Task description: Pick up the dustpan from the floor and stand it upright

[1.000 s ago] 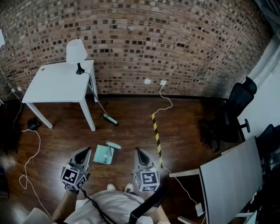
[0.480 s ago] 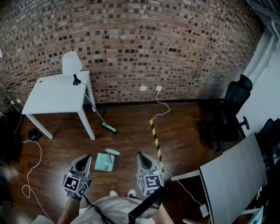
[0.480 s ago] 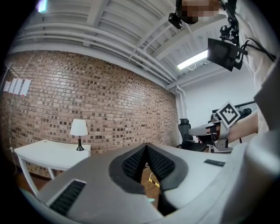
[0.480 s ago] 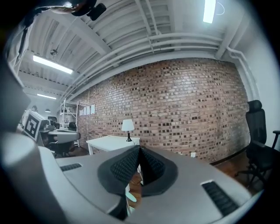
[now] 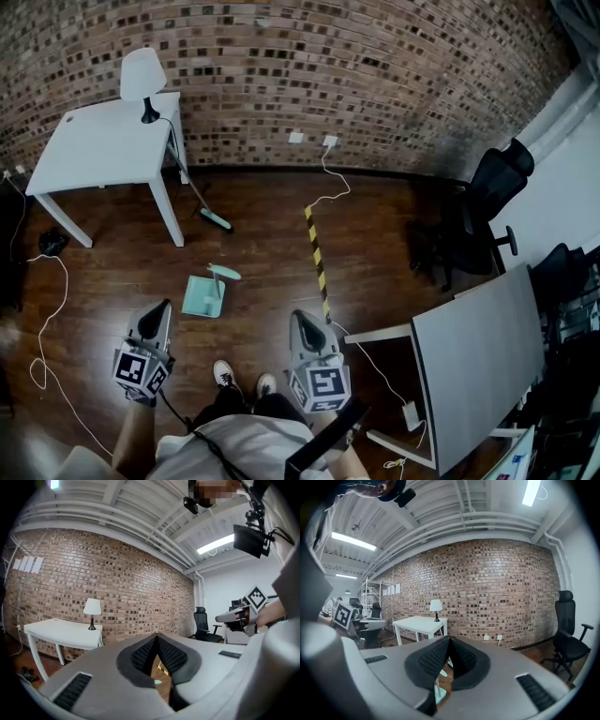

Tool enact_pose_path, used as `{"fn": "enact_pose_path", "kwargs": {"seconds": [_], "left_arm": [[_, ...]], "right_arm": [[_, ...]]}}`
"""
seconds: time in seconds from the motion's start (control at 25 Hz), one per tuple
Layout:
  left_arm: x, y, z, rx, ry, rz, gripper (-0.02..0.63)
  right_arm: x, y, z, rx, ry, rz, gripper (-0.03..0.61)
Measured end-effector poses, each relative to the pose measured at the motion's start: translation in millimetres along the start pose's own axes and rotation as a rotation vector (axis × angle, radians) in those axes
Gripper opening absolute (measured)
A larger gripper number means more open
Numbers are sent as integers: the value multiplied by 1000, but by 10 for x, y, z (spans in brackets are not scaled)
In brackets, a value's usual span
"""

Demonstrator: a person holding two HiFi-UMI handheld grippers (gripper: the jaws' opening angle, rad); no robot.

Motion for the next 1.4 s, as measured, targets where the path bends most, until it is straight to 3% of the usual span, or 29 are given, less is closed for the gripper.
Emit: {"fn": "enact_pose_path", "kwargs": {"seconds": [0.24, 0.44, 0.64, 0.84, 1.16, 1.4], "left_arm": [[242, 130, -471, -80, 9, -23, -9], [695, 180, -1434, -100, 15, -68, -9], [1197, -78, -2754, -107, 24, -53, -9], [1639, -92, -3480, -103, 4, 5, -9], [1988, 56, -3954, -167, -39, 44, -8], [2265, 196, -3859, -159, -14, 18, -8]], "right_arm": [[401, 101, -70, -23, 51, -128, -17], [1283, 67, -169, 5, 97, -183, -17], [2429, -371, -379, 57, 162, -108, -18], [3125, -781, -446, 2, 167, -10, -18], [3519, -916, -381, -125, 215, -14, -20], [3652, -778, -203, -138, 174, -55, -20]]}}
Point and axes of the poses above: the fingertips, and each gripper's own axes: x backward along the fingers, z to its left, y out of its top, the point moved 6 cm from there along x, backward along the fingers, and after that the axes turned 5 degrees about -y, right-handed, at the moved point
